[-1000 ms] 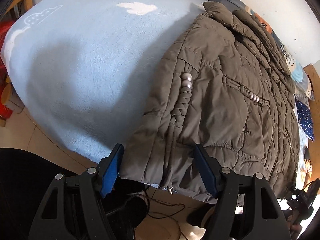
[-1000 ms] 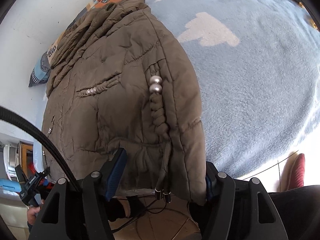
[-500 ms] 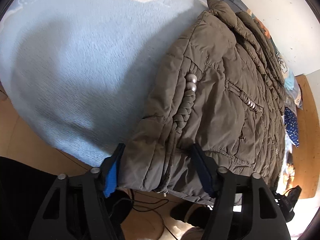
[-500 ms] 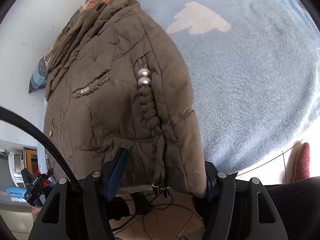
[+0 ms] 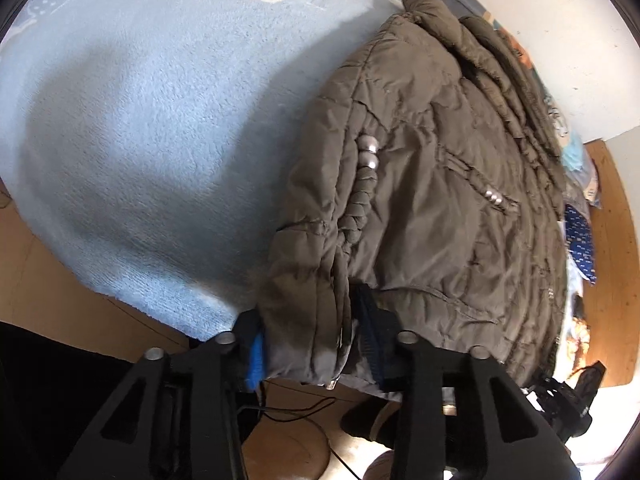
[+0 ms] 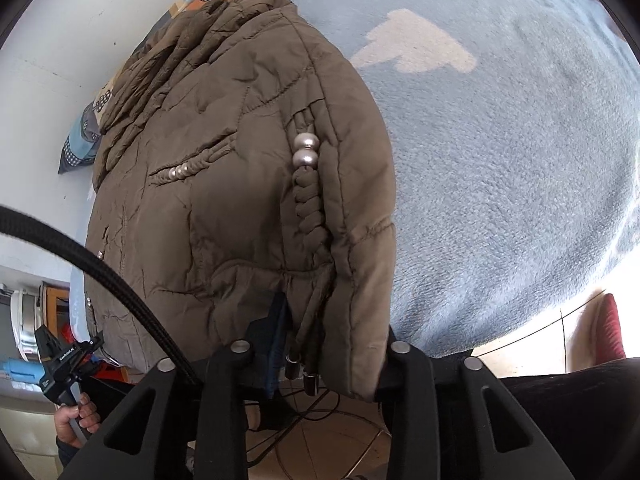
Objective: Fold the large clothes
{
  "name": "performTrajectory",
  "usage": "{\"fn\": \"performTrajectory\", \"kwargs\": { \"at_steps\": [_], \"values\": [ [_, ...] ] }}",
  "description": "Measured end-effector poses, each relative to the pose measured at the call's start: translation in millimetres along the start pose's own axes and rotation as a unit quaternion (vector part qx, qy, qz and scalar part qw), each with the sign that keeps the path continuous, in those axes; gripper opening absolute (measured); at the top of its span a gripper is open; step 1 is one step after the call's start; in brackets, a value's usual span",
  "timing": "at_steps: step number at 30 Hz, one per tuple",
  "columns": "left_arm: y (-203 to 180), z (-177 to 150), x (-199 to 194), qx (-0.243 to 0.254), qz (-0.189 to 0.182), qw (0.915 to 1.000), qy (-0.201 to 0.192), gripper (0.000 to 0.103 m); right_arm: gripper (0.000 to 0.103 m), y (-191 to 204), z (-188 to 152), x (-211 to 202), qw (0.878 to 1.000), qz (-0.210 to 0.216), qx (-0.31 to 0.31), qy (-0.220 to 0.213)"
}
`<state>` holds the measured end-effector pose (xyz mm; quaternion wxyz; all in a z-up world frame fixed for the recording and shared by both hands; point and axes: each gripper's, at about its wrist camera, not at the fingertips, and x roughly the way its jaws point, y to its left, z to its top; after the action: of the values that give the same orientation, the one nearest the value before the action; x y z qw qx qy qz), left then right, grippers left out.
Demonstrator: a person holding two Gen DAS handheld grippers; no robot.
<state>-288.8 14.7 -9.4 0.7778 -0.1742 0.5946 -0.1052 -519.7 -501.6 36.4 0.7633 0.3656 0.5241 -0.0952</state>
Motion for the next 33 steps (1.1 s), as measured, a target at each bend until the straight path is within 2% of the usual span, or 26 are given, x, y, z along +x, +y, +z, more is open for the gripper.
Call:
{"fn": "performTrajectory", "kwargs": {
  "at_steps": [1, 2, 5, 7, 8, 10, 16, 23, 33],
  "values": [
    [0, 1, 2, 0.001, 0.006, 1.0000, -0.001, 0.052, 0.044, -3, 1, 1, 1.000, 0.001, 0.006, 0.002],
    [0, 1, 4, 0.001, 0.009, 1.0000, -0.003, 0.052, 0.047, -4, 2, 2, 1.000, 0.004, 0.012, 0.002],
    [-4, 0, 7, 0.013, 0.012, 0.9998, -0.008, 0.052, 0.048, -8, 2, 3, 1.000, 0.011, 0.021, 0.003],
    [-11, -2, 5, 0.035, 0.009, 0.9992, -0.015, 0.039, 0.033, -6, 1, 2, 1.000, 0.012, 0.013, 0.000],
    [-14, -4, 3, 0.045, 0.013, 0.9987, -0.021, 0.037, 0.024, -2, -1, -1, 1.000, 0.011, 0.002, -0.008],
    [-17, -7, 1, 0.055, 0.015, 0.9980, -0.028, 0.032, 0.019, 3, -3, -7, 1.000, 0.011, -0.007, -0.019],
    [-19, -10, 2, 0.061, 0.021, 0.9973, -0.034, 0.032, 0.018, 3, -6, -9, 1.000, 0.012, -0.007, -0.027],
    [-24, -12, 7, 0.070, 0.045, 0.9955, -0.045, 0.034, 0.018, 23, -6, -2, 0.998, -0.027, -0.048, -0.036],
    [-27, -14, 8, 0.072, 0.047, 0.9951, -0.049, 0.034, 0.019, 21, -7, -1, 0.998, -0.024, -0.042, -0.037]
  ]
}}
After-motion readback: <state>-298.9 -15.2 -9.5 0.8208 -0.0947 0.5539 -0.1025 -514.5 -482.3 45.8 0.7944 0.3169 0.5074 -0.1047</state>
